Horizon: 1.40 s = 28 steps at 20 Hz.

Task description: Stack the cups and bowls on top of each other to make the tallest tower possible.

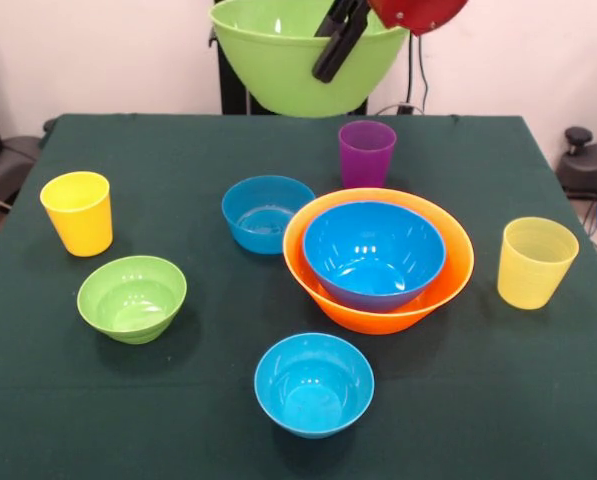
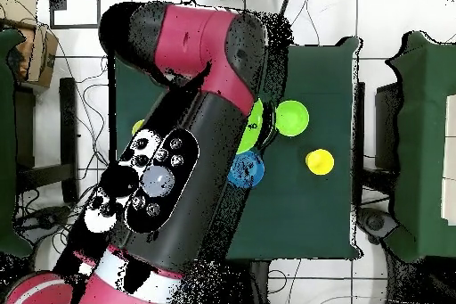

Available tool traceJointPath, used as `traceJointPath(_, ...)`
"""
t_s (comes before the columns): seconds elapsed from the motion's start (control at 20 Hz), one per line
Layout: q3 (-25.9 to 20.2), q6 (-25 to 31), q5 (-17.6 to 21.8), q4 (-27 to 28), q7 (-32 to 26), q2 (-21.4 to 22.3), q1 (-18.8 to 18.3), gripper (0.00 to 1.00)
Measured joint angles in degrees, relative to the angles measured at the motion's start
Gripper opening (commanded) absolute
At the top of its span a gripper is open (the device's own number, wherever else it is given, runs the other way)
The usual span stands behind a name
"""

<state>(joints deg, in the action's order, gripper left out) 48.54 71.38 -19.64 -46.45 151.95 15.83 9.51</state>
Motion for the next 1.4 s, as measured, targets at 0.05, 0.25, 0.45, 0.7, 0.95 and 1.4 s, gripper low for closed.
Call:
traceJointPath(0.05, 0.12, 0.01, -0.11, 0.36, 0.06, -0.22, -0.09, 0.00)
traceJointPath(0.25, 1.11, 0.00, -1.48, 3.23, 1.27, -2.47, -0.78, 0.00)
traceJointPath(0.45, 2.40, 0.00, -2.99, 5.53, 4.52, -5.84, -0.88, 0.00)
traceJointPath(0.7, 3.35, 0.00, -3.69, 6.31, 7.88, -8.38, -0.46, 0.00)
traceJointPath(0.95, 4.35, 0.00, -3.70, 6.36, 11.35, -10.95, 0.71, 0.00)
traceJointPath(1.4, 5.28, -0.01, -3.71, 6.69, 12.89, -13.69, 1.96, 0.00)
